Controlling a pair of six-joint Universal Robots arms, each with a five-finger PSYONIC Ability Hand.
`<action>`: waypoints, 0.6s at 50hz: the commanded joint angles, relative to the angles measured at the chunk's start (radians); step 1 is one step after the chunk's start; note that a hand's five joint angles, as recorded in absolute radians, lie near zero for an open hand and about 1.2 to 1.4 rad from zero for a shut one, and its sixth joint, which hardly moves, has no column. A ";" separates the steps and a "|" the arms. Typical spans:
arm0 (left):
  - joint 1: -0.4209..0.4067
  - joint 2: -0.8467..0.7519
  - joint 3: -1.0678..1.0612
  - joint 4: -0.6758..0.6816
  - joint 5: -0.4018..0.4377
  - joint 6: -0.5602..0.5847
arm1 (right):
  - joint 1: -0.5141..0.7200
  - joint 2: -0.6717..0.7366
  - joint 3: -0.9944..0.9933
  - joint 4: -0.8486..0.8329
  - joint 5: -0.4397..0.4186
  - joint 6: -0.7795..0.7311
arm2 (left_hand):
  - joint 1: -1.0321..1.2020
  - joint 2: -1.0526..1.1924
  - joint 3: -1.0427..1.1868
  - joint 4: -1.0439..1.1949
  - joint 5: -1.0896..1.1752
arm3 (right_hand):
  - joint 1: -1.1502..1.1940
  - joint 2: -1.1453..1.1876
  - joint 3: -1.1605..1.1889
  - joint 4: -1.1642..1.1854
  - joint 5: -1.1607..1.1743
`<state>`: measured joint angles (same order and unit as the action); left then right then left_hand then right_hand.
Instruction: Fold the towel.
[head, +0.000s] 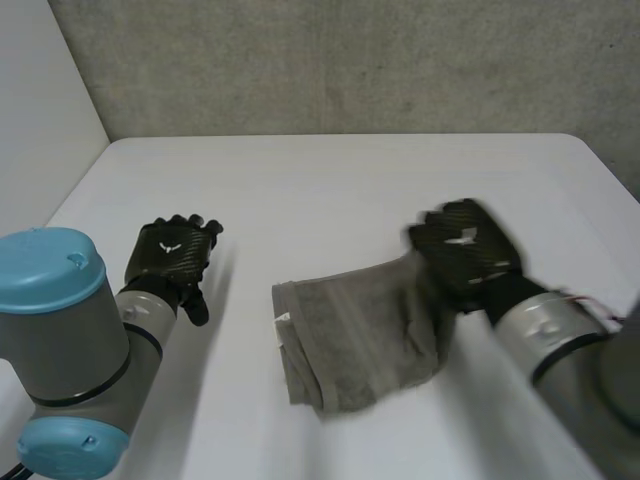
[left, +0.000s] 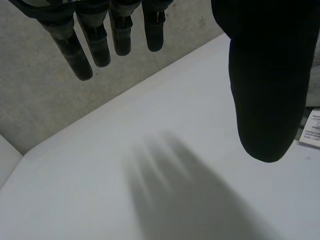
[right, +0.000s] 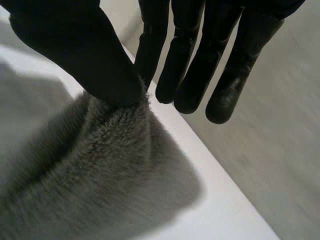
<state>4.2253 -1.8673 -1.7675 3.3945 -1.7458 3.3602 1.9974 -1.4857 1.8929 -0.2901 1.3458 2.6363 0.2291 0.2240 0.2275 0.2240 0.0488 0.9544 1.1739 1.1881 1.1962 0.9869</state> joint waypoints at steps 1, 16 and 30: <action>-0.004 0.002 -0.001 -0.001 -0.003 -0.001 | 0.351 0.182 -0.110 -0.041 -0.017 -0.024 | 0.014 0.019 0.015 0.019 0.020 | 0.442 0.222 0.208 0.200 0.235; -0.007 0.026 0.040 -0.018 -0.003 -0.105 | 0.414 0.309 -0.147 0.021 0.010 -0.101 | -0.022 -0.016 -0.020 -0.016 -0.016 | -0.780 -0.999 -1.014 -1.022 -0.987; -0.140 -0.010 0.273 -0.292 -0.001 -0.318 | 0.181 0.048 -0.173 0.239 0.013 0.203 | -0.001 0.004 0.001 0.004 0.005 | -0.780 -0.999 -1.014 -1.022 -0.987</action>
<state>4.1587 -1.8410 -1.6192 3.2558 -1.7478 3.1582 2.2941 -1.3241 1.7527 -0.1827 1.3676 2.6713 0.2012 0.1968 0.1982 0.1970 0.0310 0.2153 0.2378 0.2173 0.2359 0.0672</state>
